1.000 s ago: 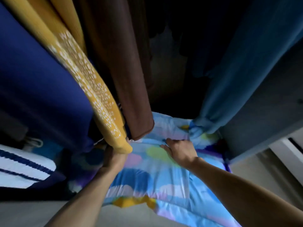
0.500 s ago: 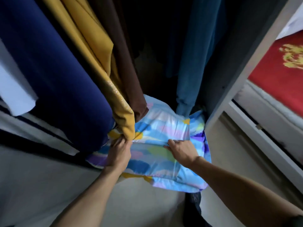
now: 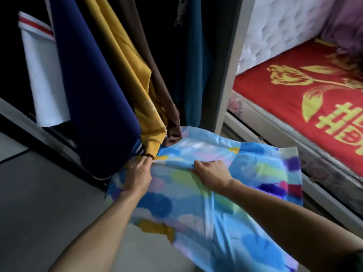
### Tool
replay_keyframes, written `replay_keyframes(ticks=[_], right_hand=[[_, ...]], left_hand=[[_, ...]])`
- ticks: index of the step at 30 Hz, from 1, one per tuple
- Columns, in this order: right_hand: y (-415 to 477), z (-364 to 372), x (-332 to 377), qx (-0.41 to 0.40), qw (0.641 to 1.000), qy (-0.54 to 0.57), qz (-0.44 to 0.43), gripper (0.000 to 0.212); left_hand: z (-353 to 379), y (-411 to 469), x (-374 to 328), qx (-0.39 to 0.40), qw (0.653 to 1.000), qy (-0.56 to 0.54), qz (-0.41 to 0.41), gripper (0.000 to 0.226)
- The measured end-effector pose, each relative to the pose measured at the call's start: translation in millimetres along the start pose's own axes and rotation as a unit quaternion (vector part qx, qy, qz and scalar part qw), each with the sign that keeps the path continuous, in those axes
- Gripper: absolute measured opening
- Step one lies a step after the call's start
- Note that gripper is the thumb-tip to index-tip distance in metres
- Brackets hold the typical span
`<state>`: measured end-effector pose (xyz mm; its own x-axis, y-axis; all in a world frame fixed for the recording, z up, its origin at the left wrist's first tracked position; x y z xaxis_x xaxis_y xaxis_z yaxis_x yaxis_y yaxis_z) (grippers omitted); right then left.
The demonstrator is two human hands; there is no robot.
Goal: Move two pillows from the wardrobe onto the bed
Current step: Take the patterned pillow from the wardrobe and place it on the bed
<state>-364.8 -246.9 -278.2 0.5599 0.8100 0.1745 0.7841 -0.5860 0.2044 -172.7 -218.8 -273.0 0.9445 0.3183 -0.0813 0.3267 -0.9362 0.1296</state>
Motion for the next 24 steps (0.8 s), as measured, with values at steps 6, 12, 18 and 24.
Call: replay_keyframes(ticks=[6,12,18,24], right_hand=[[-79.5,-51.4,-52.4,0.045,0.994,-0.033,0.095,0.029],[-158.0,-115.8,-113.3,-0.010,0.985,-0.034,0.170,0.026],[-221.8,-164.7,-217.7,-0.038,0.970,-0.072,0.228,0.029],[-239.0,-230.8,-362.4,-0.109,0.957,-0.106,0.247,0.022]], left_hand=[[-5.7,-33.9,-93.4,0.062,0.992,-0.076,0.082,0.007],[-26.9,-41.6,-203.3,0.056,0.978,-0.110,0.169,0.015],[-58.2,-21.4,-339.3,-0.010,0.961,-0.087,0.261,0.023],[-75.8,37.0,-477.5,-0.086,0.943,-0.102,0.304,0.017]])
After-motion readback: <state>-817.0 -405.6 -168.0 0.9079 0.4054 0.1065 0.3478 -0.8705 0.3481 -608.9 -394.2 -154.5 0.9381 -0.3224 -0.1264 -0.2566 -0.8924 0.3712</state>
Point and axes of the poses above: each hand's wrist, its own y-axis towards the middle knuckle, its own z-axis out of the palm, x = y × z, the point moved 9 cm from there along y, towards the middle knuckle, and after that the axes turned 13 degrees about -z, right-handed, at the moved point
